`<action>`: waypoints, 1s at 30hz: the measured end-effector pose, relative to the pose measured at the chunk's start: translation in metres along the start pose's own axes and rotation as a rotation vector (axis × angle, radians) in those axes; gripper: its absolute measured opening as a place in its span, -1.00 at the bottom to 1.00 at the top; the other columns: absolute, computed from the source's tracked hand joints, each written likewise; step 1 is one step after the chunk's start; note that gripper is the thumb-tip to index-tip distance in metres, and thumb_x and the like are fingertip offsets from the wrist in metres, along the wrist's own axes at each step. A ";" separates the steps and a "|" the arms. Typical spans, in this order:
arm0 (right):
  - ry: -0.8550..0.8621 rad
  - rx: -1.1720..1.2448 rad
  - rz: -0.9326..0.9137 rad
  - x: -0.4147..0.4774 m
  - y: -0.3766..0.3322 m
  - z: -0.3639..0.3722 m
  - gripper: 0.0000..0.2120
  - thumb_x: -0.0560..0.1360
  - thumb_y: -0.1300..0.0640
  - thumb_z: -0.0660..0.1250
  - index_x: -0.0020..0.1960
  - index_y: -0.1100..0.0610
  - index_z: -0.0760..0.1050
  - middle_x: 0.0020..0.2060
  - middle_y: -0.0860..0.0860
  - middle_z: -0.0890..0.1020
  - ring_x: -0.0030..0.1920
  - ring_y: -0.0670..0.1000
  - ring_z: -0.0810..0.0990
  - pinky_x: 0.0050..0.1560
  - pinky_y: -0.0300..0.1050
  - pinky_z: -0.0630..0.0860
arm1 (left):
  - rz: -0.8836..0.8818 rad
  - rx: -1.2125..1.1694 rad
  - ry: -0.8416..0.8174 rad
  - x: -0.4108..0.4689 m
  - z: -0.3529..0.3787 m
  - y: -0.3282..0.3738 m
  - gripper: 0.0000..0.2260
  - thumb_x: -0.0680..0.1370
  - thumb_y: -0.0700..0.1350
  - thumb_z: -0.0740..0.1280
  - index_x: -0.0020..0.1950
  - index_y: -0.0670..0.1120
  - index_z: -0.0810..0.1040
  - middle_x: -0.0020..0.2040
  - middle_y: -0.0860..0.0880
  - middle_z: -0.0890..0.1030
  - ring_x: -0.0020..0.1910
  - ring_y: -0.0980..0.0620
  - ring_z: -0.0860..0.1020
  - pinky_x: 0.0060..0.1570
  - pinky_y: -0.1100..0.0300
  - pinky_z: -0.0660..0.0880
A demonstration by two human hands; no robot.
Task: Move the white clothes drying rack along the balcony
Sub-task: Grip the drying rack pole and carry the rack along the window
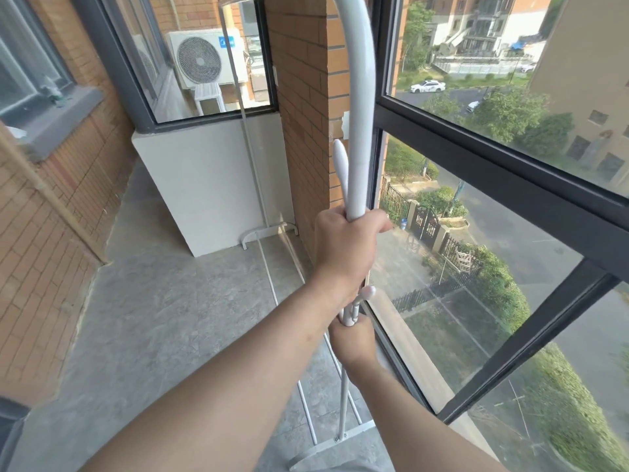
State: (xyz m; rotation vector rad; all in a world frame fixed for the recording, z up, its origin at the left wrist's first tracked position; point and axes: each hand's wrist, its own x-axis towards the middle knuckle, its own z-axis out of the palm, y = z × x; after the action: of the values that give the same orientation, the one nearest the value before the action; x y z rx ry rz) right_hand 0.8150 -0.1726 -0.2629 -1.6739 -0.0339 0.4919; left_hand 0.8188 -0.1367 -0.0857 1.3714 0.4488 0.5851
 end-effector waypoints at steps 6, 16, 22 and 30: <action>-0.001 -0.020 0.005 -0.013 0.004 -0.004 -0.82 0.46 0.24 0.29 -0.25 0.17 0.32 -0.43 0.07 0.30 -0.49 -0.04 0.16 -0.55 -0.23 0.12 | -0.004 0.003 0.034 -0.016 0.000 0.000 -0.70 0.25 -0.21 0.39 -0.58 0.00 0.33 -0.51 0.03 0.23 -0.50 0.02 0.15 -0.43 0.18 0.10; 0.007 -0.029 -0.037 -0.031 0.007 -0.008 -0.78 0.47 0.21 0.32 -0.28 0.18 0.32 -0.41 0.09 0.30 -0.47 -0.02 0.17 -0.58 -0.25 0.14 | 0.002 0.029 0.102 -0.039 0.004 0.014 -0.72 0.25 -0.19 0.37 -0.60 0.00 0.35 -0.57 0.09 0.25 -0.52 0.04 0.18 -0.42 0.17 0.14; -0.015 -0.015 -0.039 -0.045 0.014 -0.016 -0.77 0.42 0.24 0.28 -0.31 0.14 0.24 -0.46 0.02 0.25 -0.41 0.01 0.17 -0.44 -0.15 0.14 | 0.024 0.048 0.138 -0.059 0.010 0.016 -0.82 0.24 -0.18 0.36 -0.42 -0.07 0.35 -0.54 0.06 0.23 -0.50 0.01 0.15 -0.42 0.16 0.10; -0.039 -0.023 -0.057 -0.062 0.024 -0.033 -0.67 0.41 0.25 0.30 -0.35 0.08 0.16 -0.45 0.03 0.24 -0.41 0.01 0.16 -0.44 -0.14 0.12 | 0.028 0.072 0.168 -0.083 0.019 0.014 -0.82 0.24 -0.18 0.36 -0.41 -0.06 0.34 -0.48 0.01 0.20 -0.48 -0.01 0.13 -0.40 0.12 0.08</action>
State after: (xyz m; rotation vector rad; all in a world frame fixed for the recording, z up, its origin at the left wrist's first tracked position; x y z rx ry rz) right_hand 0.7639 -0.2266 -0.2644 -1.6813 -0.1155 0.4828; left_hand 0.7646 -0.2023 -0.0724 1.4043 0.5915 0.7160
